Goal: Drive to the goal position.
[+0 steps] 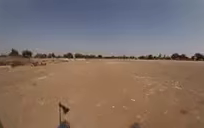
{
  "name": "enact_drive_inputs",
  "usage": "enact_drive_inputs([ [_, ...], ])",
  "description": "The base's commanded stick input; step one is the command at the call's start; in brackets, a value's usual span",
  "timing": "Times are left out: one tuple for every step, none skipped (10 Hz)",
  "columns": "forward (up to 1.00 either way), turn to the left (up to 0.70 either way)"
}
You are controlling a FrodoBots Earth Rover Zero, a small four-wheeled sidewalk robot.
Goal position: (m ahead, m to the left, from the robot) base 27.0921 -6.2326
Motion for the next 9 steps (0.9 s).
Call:
enact_drive_inputs([
  [0.50, 0.00],
  [0.50, 0.00],
  [0.50, 0.00],
  [0.50, 0.00],
  [0.50, 0.00],
  [0.50, 0.00],
  [0.50, 0.00],
  [0.50, 0.00],
  [0.50, 0.00],
])
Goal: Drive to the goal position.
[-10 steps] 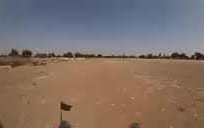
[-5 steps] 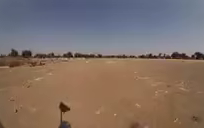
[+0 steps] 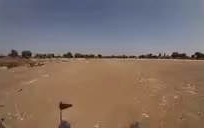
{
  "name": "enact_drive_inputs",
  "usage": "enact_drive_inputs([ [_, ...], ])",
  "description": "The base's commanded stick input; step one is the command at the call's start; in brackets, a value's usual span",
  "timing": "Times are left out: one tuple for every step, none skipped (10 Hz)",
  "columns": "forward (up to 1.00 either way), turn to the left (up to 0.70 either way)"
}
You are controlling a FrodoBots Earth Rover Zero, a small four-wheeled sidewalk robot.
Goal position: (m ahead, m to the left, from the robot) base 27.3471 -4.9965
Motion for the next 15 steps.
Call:
enact_drive_inputs([
  [0.50, 0.00],
  [0.50, 0.00],
  [0.50, 0.00],
  [0.50, 0.00],
  [0.50, 0.00],
  [0.50, 0.00],
  [0.50, 0.00],
  [0.50, 0.00],
  [0.50, 0.00],
  [0.50, 0.00],
  [0.50, 0.00],
  [0.50, 0.00],
  [0.50, 0.00],
  [0.50, 0.00],
  [0.50, 0.00],
])
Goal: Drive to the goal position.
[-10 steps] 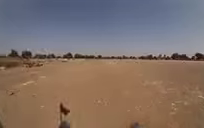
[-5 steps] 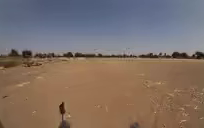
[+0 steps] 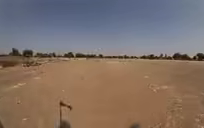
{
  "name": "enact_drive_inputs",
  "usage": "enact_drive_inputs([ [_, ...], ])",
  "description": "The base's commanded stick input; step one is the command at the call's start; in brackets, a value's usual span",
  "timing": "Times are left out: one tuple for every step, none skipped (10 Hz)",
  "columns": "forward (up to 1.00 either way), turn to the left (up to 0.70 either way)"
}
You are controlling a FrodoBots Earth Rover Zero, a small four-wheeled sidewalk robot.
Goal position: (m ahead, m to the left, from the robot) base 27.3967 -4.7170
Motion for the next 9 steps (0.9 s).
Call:
enact_drive_inputs([
  [0.50, 0.00],
  [0.50, 0.00],
  [0.50, 0.00],
  [0.50, 0.00],
  [0.50, 0.00],
  [0.50, 0.00],
  [0.50, 0.00],
  [0.50, 0.00],
  [0.50, 0.00],
])
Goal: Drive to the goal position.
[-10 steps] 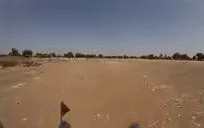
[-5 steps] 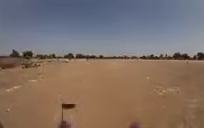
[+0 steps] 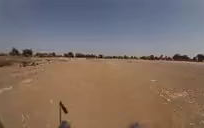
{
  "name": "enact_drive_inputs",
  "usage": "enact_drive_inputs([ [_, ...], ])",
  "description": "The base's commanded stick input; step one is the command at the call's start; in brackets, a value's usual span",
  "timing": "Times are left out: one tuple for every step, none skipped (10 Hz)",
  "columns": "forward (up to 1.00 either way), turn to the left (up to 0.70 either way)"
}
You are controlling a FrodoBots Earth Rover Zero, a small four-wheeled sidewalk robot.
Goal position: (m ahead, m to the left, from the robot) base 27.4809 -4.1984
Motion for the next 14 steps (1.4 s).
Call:
enact_drive_inputs([
  [0.50, 0.00],
  [0.50, 0.00],
  [0.50, 0.00],
  [0.50, 0.00],
  [0.50, 0.00],
  [0.50, 0.00],
  [0.50, 0.00],
  [0.50, 0.00],
  [0.50, 0.00],
  [0.50, 0.00],
  [0.50, 0.00],
  [0.50, 0.00],
  [0.50, 0.00],
  [0.50, 0.00],
])
